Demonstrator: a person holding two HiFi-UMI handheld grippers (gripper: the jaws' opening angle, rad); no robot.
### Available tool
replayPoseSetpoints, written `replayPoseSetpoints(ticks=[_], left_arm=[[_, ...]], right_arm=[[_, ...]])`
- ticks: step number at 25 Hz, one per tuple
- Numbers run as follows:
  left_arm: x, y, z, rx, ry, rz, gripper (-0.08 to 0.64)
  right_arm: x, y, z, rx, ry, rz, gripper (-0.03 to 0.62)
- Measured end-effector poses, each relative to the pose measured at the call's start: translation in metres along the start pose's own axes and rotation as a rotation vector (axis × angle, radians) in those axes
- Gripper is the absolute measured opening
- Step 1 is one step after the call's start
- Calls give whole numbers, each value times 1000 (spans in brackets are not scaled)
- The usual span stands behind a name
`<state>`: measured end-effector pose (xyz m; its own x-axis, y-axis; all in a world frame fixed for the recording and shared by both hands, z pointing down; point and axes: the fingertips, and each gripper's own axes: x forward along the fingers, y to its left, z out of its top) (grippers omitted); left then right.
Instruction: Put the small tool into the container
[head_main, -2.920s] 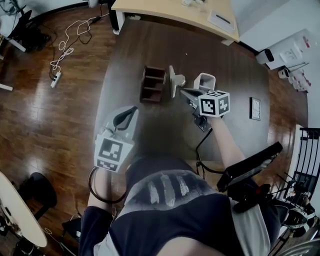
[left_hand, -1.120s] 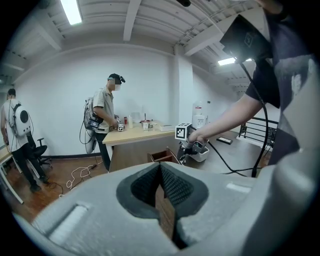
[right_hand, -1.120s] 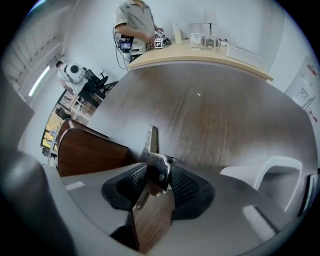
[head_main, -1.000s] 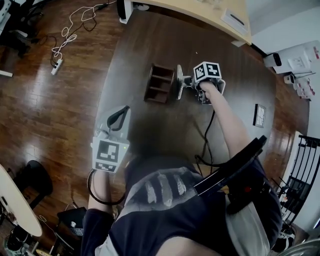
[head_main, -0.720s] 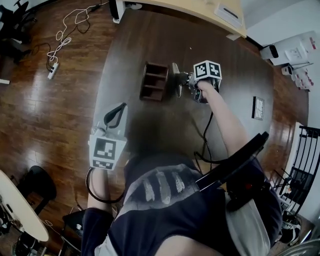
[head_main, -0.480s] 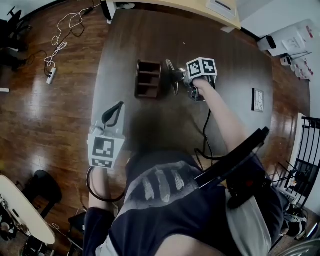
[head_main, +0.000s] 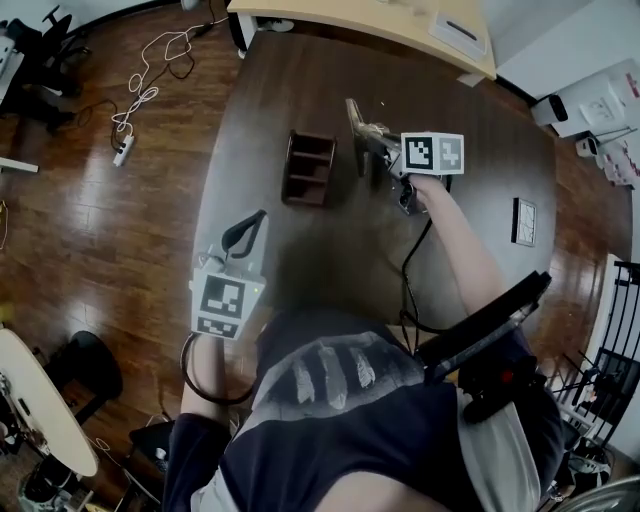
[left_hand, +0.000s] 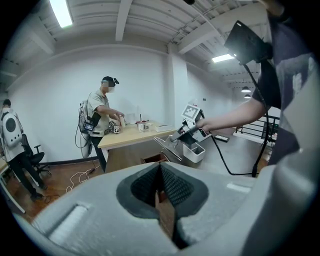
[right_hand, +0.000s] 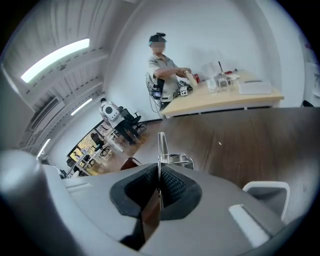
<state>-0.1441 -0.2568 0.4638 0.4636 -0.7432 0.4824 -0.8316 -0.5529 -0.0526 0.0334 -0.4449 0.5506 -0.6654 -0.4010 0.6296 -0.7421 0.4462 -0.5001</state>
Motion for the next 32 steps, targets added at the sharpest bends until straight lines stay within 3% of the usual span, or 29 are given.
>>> replayPoseSetpoints(ticks=[6, 11, 16, 32], left_arm=[[-9, -1, -3, 0, 5, 27, 3], [-21, 3, -9, -20, 0, 58, 3], [-32, 11, -14, -33, -3, 87, 3], [-50, 12, -23, -44, 41, 137, 3]], right_arm=[[-13, 69, 46, -248, -199, 143, 2], [0, 105, 50, -415, -244, 189, 2], [20, 117, 42, -486, -246, 197, 2], [63, 90, -11, -628, -142, 118, 3]])
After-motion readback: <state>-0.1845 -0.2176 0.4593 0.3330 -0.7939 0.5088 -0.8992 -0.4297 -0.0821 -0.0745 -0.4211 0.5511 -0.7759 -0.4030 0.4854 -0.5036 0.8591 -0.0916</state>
